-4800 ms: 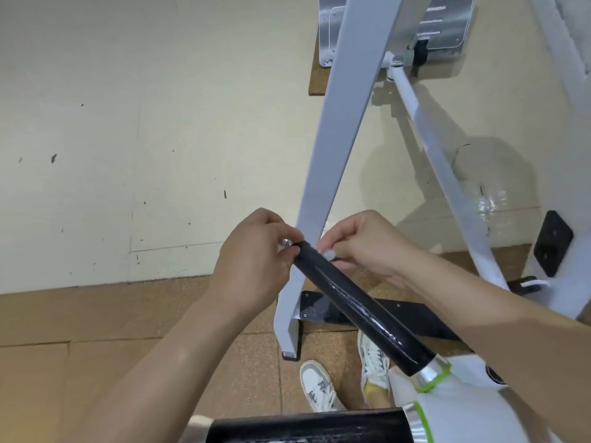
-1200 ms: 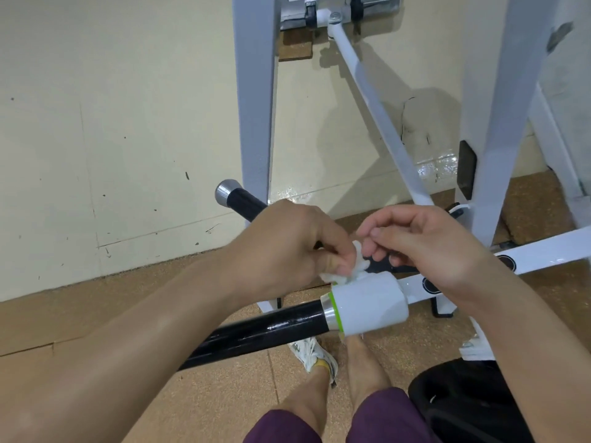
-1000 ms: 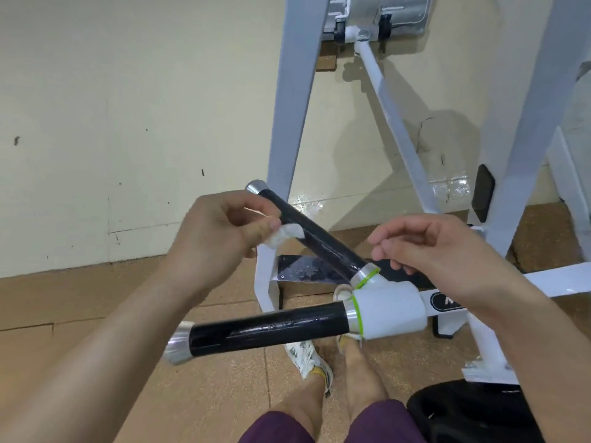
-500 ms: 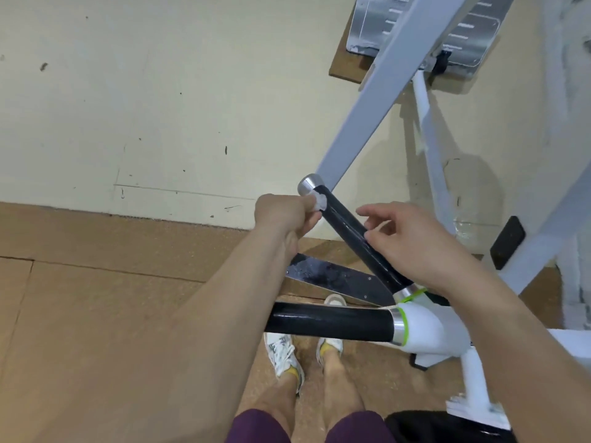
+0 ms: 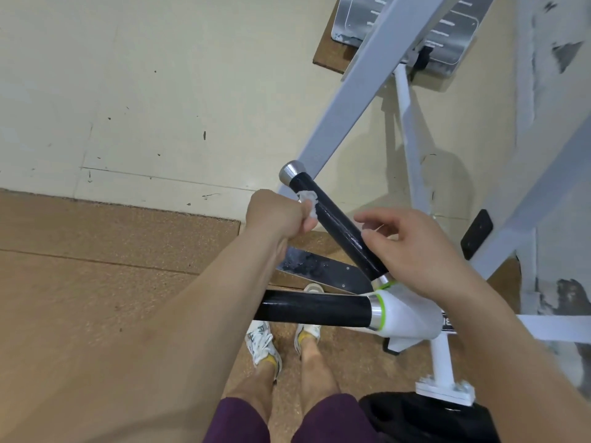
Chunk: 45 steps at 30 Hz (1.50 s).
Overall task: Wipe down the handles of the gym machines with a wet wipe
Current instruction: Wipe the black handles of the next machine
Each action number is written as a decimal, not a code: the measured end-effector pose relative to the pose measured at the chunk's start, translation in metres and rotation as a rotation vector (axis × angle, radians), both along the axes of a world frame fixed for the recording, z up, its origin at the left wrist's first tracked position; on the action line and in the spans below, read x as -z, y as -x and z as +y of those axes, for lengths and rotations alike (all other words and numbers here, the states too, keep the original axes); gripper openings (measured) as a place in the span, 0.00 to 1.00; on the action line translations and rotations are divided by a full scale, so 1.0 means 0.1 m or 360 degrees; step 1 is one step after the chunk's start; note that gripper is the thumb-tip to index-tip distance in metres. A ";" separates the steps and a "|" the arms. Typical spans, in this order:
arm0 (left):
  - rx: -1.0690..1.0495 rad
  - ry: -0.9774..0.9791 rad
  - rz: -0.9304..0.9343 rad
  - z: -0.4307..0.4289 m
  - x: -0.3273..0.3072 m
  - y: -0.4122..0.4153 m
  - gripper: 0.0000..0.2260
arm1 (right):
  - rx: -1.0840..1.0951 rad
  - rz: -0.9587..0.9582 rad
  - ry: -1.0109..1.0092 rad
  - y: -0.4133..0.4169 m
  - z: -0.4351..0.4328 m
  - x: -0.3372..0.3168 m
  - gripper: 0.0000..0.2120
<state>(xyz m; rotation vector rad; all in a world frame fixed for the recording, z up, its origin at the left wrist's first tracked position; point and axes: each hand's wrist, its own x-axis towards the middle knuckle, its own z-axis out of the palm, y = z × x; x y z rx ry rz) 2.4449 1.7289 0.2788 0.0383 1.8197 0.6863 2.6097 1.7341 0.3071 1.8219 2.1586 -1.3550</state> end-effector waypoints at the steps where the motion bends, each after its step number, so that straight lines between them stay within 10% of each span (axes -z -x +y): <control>1: 0.0107 0.0014 -0.0018 -0.02 -0.03 -0.02 0.05 | -0.0011 0.0003 -0.0007 -0.01 -0.03 -0.01 0.12; 12: 0.0384 0.0109 -0.0381 -0.10 -0.20 -0.12 0.14 | 0.0151 0.0085 0.0021 -0.17 -0.17 -0.09 0.14; 31: 0.1816 -0.0255 0.0628 -0.39 -0.14 -0.42 0.12 | 0.0298 -0.0082 -0.0086 -0.28 -0.31 -0.07 0.10; 45: 0.1837 -0.0597 0.1021 -0.54 -0.37 -0.75 0.09 | 0.0314 0.0158 -0.0211 -0.56 -0.49 -0.11 0.09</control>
